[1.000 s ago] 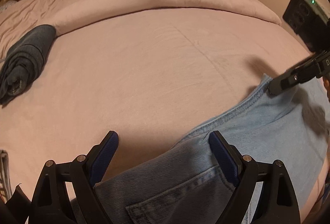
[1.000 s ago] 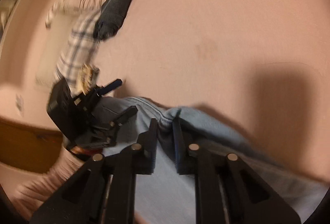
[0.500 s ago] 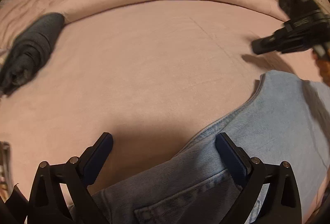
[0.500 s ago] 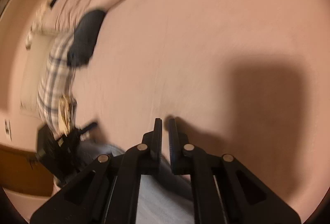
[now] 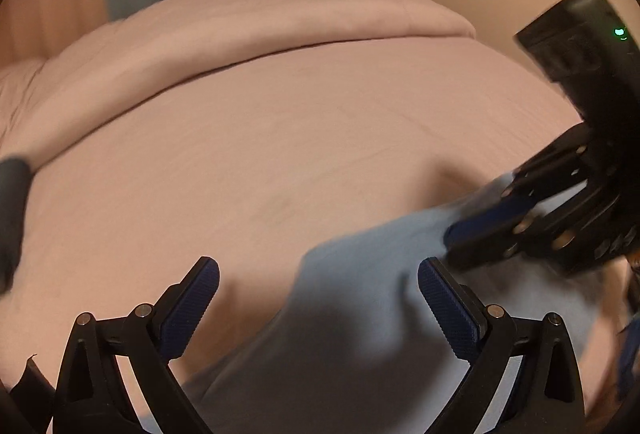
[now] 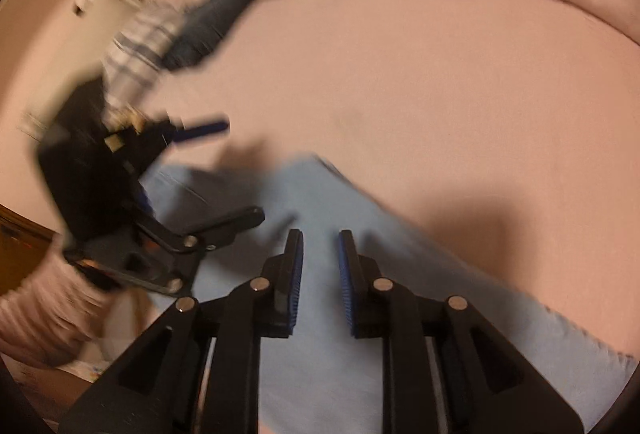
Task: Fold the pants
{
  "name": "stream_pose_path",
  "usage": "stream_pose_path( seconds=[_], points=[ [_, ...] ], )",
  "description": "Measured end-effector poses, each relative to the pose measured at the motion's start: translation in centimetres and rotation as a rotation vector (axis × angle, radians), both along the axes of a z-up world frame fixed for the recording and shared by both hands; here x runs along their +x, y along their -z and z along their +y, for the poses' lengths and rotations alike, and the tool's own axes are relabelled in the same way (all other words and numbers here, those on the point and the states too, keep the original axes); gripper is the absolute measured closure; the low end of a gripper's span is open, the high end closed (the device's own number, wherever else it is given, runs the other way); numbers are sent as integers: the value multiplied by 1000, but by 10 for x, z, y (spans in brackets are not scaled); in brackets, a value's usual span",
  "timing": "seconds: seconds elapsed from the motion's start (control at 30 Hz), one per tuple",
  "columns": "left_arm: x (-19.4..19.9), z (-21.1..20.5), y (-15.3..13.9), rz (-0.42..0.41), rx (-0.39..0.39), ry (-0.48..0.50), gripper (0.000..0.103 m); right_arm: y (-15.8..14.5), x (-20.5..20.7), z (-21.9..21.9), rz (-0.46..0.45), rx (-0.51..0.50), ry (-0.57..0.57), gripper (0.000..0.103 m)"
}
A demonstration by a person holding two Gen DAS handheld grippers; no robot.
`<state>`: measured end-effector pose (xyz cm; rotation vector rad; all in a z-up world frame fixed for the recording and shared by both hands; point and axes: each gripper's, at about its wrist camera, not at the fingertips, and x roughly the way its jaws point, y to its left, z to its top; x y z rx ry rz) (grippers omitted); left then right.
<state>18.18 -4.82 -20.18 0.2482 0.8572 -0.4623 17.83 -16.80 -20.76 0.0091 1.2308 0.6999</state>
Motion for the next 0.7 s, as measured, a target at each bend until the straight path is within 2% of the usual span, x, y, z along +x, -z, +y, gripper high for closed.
stream_pose_path(
  seconds=[0.07, 0.1, 0.13, 0.17, 0.23, 0.27, 0.3, 0.33, 0.43, 0.5, 0.57, 0.6, 0.63, 0.67, 0.7],
  points=[
    [21, -11, 26, 39, 105, -72, 2, 28, 14, -10, 18, -66, 80, 87],
    [29, -8, 34, 80, 85, -86, 0, 39, 23, -18, 30, -71, 137, 98],
    [36, -1, 36, 114, 21, -112, 0, 47, 31, -29, 59, -15, 193, 101],
    [39, 5, 34, 125, -8, -128, 0, 53, 40, -44, 95, 59, 254, 103],
    [38, 7, 29, 92, 36, -140, 0, 56, 47, -65, 110, 122, 337, 103],
    [36, 7, 27, 78, 54, -141, 0, 52, 46, -69, 84, 102, 356, 103],
    [34, 9, 23, 67, 72, -150, 0, 46, 44, -76, 40, 57, 378, 88],
    [33, 11, 20, 65, 82, -156, 0, 41, 42, -84, 12, 16, 406, 82],
    [14, 12, 3, 12, 104, -119, 0, 24, 28, -106, -19, 10, 453, 78],
    [5, 15, -3, -30, 130, -99, 0, 9, 8, -116, -73, -25, 445, 68],
    [4, 18, 5, -42, 201, -115, 0, 2, -7, -124, -110, -74, 459, 62],
    [9, 20, 19, 0, 239, -121, 0, 4, -15, -131, -127, -128, 473, 59],
    [12, 22, 28, 34, 222, -109, 0, 9, -21, -141, -129, -168, 485, 58],
    [13, 29, 32, 49, 175, -114, 0, 21, -23, -148, -117, -249, 512, 58],
    [15, 36, 32, 70, 130, -128, 0, 33, -22, -157, -111, -288, 529, 63]
  ],
)
